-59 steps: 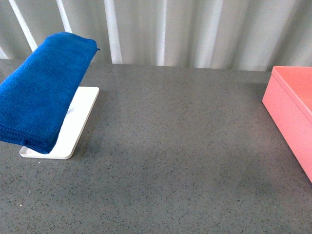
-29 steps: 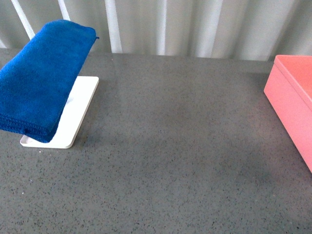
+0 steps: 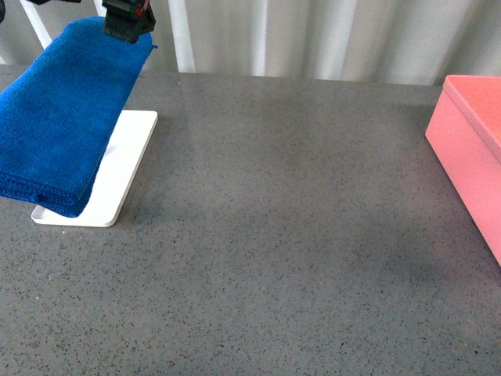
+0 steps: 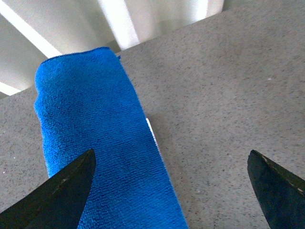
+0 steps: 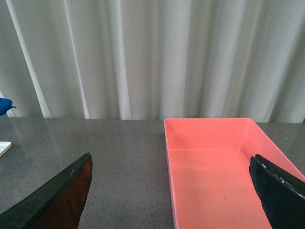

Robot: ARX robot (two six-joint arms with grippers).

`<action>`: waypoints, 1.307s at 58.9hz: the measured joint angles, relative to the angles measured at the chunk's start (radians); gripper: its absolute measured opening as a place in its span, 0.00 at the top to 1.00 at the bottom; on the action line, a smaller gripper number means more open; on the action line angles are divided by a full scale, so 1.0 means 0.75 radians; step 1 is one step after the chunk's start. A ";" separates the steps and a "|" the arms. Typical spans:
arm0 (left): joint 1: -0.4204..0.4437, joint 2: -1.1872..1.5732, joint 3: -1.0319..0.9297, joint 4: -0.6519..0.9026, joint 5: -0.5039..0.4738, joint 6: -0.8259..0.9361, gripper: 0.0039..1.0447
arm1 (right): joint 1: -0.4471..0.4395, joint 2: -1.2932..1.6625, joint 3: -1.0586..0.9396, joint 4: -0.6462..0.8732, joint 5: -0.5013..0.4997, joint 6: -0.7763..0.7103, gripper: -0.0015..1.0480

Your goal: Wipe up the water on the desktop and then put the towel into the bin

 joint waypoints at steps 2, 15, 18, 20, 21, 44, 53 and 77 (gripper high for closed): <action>0.010 0.025 0.019 -0.007 -0.007 0.007 0.06 | 0.000 0.000 0.000 0.000 0.001 0.000 0.07; 0.073 0.131 0.166 -0.006 -0.082 0.012 0.06 | 0.000 0.000 0.000 0.000 0.000 0.000 0.07; 0.085 0.149 0.188 -0.015 -0.084 0.012 0.06 | 0.000 0.000 0.000 0.000 0.001 0.000 0.07; 0.097 0.167 0.207 -0.043 -0.077 0.001 0.06 | 0.000 0.000 0.000 0.000 0.001 0.000 0.07; 0.100 0.172 0.211 -0.051 -0.072 -0.008 0.06 | 0.000 0.000 0.000 0.000 0.001 0.000 0.07; 0.146 0.290 0.266 -0.140 -0.031 -0.185 0.06 | 0.000 0.000 0.000 0.000 0.001 0.000 0.07; 0.153 0.305 0.268 -0.125 -0.043 -0.187 0.06 | 0.000 0.000 0.000 0.000 0.001 0.000 0.07; 0.163 0.313 0.249 -0.114 -0.048 -0.187 0.20 | 0.000 0.000 0.000 0.000 0.001 0.000 0.07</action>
